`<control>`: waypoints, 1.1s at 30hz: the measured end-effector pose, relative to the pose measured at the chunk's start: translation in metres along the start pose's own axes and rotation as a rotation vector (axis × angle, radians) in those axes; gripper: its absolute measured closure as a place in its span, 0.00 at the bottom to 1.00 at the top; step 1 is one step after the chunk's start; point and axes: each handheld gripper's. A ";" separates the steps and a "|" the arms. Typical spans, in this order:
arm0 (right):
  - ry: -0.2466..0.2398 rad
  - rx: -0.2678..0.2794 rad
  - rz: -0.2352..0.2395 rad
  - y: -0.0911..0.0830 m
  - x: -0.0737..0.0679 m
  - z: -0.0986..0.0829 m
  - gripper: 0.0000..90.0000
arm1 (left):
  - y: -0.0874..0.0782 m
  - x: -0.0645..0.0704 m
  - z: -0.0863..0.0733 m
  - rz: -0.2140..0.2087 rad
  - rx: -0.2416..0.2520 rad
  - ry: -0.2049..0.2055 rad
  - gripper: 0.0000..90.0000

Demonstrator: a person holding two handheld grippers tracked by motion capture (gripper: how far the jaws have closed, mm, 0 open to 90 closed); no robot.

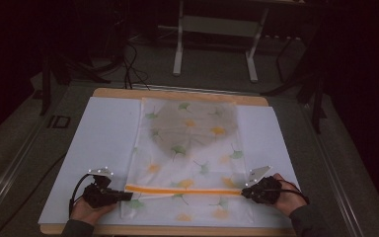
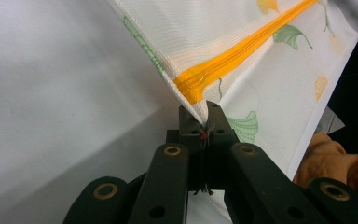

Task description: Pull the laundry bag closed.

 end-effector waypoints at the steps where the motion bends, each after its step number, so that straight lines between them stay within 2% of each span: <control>1: 0.002 0.004 0.003 0.000 0.000 -0.001 0.94 | 0.001 0.000 0.000 0.000 -0.004 0.001 0.98; 9: 0.032 0.030 0.022 0.002 0.000 -0.004 0.92 | 0.000 -0.001 -0.002 -0.016 0.002 -0.008 0.95; 11: 0.061 0.069 0.039 0.003 0.002 -0.007 0.83 | -0.002 -0.001 -0.003 -0.015 0.008 -0.011 0.92; 19: 0.115 0.120 0.019 0.002 0.004 -0.013 0.73 | -0.013 0.000 -0.007 0.025 0.039 0.012 0.84; 22: 0.138 0.135 0.010 0.001 0.005 -0.016 0.71 | -0.018 0.000 -0.009 0.056 0.067 0.018 0.84; 23: 0.163 0.153 0.002 0.000 0.007 -0.019 0.69 | -0.020 0.000 -0.009 0.078 0.079 0.025 0.84; 26: 0.215 0.191 -0.014 0.000 0.010 -0.025 0.68 | -0.021 0.000 -0.009 0.093 0.091 0.031 0.83; 29: 0.262 0.218 -0.033 0.001 0.012 -0.031 0.67 | -0.024 0.001 -0.009 0.157 0.118 0.045 0.82; 30: 0.262 0.218 -0.033 0.001 0.012 -0.031 0.67 | -0.024 0.001 -0.009 0.157 0.118 0.045 0.82; 31: 0.277 0.222 -0.038 0.000 0.012 -0.033 0.67 | -0.025 0.001 -0.009 0.175 0.123 0.046 0.82; 33: 0.328 0.245 -0.051 0.001 0.014 -0.037 0.66 | -0.026 0.001 -0.009 0.223 0.129 0.056 0.78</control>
Point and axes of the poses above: each handheld gripper's, and its own axes: y roughly forward along the jaws, z roughly out of its top, x roughly to its right, and after that the axes turned 6 degrees about -z, right-handed
